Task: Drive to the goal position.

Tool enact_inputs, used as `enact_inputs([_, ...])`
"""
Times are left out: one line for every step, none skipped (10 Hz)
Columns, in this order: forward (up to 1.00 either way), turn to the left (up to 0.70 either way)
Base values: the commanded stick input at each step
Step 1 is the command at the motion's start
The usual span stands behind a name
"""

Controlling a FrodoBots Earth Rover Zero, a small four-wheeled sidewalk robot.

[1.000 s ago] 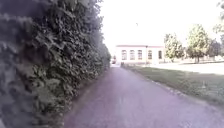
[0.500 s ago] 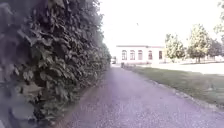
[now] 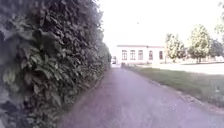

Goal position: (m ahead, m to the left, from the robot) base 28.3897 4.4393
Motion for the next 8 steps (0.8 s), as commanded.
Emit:
enact_inputs([0.44,-0.22])
enact_inputs([0.44,-0.27])
enact_inputs([0.44,-0.27])
enact_inputs([0.44,-0.27])
enact_inputs([0.44,-0.27])
enact_inputs([0.44,-0.08])
enact_inputs([0.44,0.02])
enact_inputs([0.44,0.02])
